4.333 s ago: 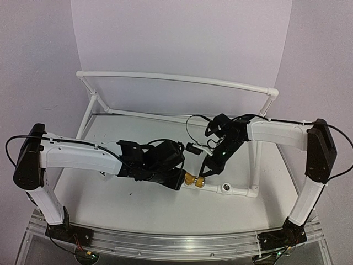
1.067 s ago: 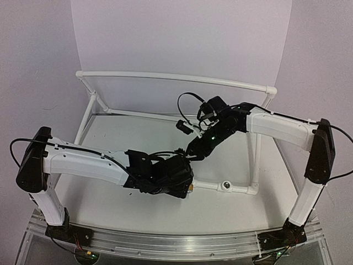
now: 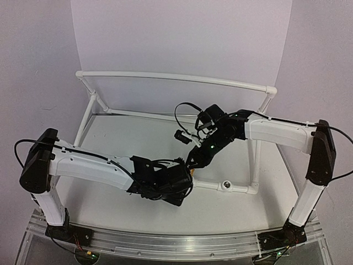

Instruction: Install the water faucets

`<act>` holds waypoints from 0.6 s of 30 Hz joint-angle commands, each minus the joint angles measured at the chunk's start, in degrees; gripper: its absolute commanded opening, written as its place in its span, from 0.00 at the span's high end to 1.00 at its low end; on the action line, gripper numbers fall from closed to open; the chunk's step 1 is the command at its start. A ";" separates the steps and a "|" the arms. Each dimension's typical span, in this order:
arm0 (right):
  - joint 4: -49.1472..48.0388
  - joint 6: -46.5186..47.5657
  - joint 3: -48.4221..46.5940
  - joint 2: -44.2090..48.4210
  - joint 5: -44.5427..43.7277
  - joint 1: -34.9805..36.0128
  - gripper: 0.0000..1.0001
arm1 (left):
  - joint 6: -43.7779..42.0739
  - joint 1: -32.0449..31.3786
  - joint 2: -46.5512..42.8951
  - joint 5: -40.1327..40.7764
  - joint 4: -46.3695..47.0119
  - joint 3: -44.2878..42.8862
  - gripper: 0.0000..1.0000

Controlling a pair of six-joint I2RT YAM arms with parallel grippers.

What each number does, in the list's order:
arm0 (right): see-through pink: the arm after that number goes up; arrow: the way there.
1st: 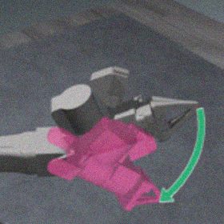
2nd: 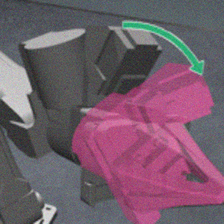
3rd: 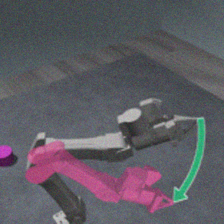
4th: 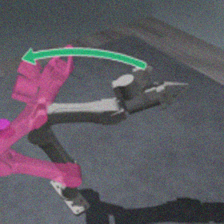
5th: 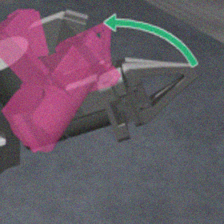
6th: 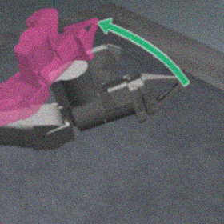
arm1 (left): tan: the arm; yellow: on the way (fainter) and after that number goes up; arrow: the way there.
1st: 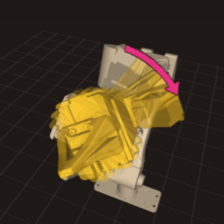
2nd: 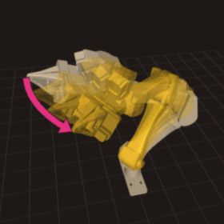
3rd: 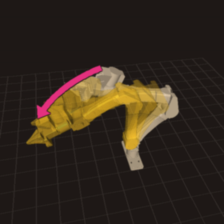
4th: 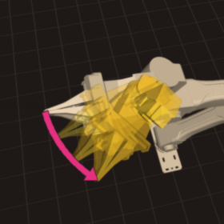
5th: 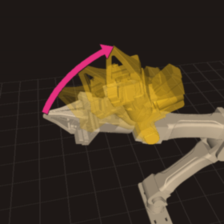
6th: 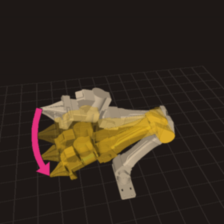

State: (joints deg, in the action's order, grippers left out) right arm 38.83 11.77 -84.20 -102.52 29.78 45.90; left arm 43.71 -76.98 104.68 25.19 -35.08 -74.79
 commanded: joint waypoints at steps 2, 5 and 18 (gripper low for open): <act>5.73 1.27 1.77 1.56 -3.76 -0.45 0.75 | 2.69 3.22 -5.92 4.32 1.66 2.87 0.26; 6.14 1.55 2.22 1.95 -3.64 -0.53 0.76 | 0.98 3.35 -8.46 3.99 3.55 4.77 0.26; 6.43 1.77 2.37 1.31 -3.47 -0.52 0.85 | -10.80 -0.16 -2.38 -3.63 7.50 -1.14 0.26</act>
State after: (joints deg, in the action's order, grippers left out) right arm 40.16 12.66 -83.59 -101.56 29.43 45.67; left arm 34.60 -77.13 98.95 20.90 -27.87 -71.28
